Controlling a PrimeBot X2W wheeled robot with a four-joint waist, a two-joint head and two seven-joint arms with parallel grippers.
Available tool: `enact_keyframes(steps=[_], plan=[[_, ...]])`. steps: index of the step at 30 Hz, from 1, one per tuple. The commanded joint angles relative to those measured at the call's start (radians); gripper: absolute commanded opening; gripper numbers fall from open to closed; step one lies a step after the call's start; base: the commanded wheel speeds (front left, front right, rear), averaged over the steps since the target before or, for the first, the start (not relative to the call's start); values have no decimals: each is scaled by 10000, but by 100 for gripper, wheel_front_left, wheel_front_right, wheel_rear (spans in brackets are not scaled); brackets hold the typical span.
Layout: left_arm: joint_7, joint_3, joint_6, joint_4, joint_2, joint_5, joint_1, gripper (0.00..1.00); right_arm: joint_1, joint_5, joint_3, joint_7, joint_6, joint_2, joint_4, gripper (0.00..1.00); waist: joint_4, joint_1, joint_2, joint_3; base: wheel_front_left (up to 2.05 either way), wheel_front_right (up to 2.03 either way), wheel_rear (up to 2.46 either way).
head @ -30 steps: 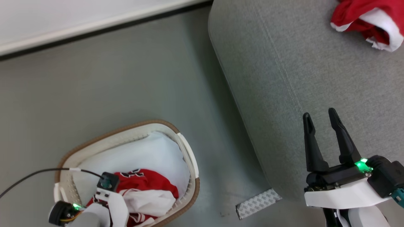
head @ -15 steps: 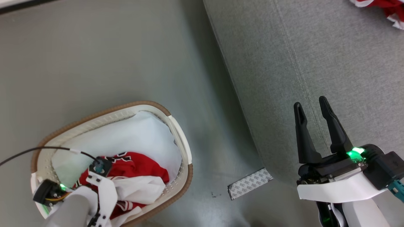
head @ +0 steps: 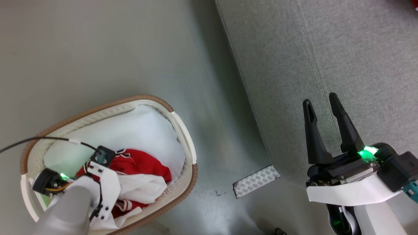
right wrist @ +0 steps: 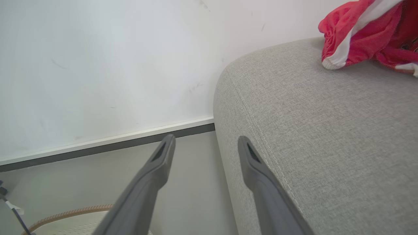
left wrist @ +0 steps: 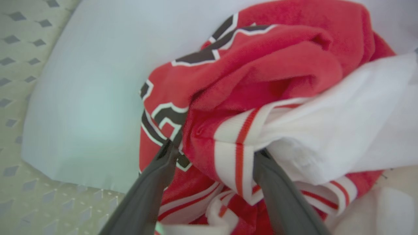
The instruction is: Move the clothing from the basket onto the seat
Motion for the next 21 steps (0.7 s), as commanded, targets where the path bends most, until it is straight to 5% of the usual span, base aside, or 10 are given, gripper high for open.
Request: enact_keyframes(steps=[1, 8, 9, 11, 13, 14, 21], plan=[[-59, -39, 30, 47, 86, 0, -175, 100, -154, 136, -8, -1, -26, -3, -68, 100, -28, -1, 0, 181, 0, 0, 0], [-129, -189, 58, 105, 127, -11, -636, 100, -337, 198, 36, -1, -26, -3, -177, 100, -87, -1, 0, 763, 0, 0, 0], [-167, -225, 53, 103, 128, 7, -698, 94, -352, 220, 33, -1, -26, -3, -203, 100, -86, -1, 0, 840, 0, 0, 0], [-196, -288, 52, 125, 114, 25, -780, 54, -376, 239, 52, -1, -26, -3, -233, 100, -90, -1, 0, 962, 0, 0, 0], [-315, -336, 37, 131, 66, -11, -843, 29, -413, 256, 56, -1, -26, -3, -259, 100, -86, -1, 0, 1043, 0, 0, 0], [-357, -393, 26, 136, 49, 16, -879, 0, -442, 254, 45, -1, -26, -3, -270, 100, -73, -1, 0, 1075, 0, 0, 0], [-976, -238, 73, 198, -566, -475, -665, 0, -471, 16, -164, -1, -26, -4, -58, 100, 317, -1, 0, 648, 0, 0, 0]])
